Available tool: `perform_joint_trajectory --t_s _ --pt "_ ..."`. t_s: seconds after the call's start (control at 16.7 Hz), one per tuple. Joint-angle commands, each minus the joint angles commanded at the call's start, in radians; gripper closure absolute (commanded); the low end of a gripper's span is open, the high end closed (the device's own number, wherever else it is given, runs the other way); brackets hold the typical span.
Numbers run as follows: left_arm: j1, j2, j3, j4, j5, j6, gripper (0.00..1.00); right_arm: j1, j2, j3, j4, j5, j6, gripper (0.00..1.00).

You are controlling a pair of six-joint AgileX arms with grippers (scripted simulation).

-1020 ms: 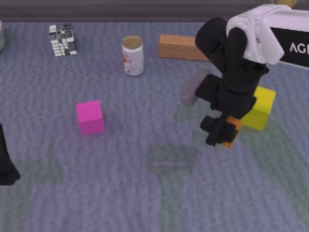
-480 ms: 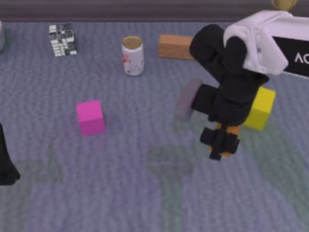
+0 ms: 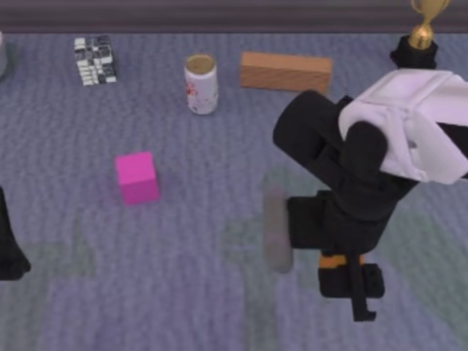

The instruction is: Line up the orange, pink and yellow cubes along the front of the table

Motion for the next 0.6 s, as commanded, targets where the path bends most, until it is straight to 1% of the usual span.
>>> perform_joint_trajectory --t_s 0.36,0.6 --pt "0.000 0.000 0.000 0.000 0.000 0.000 0.00 -0.002 0.008 -0.011 0.016 0.000 0.001 1.00" --pt "0.000 0.000 0.000 0.000 0.000 0.000 0.00 -0.001 0.058 -0.097 0.161 0.001 0.003 1.00"
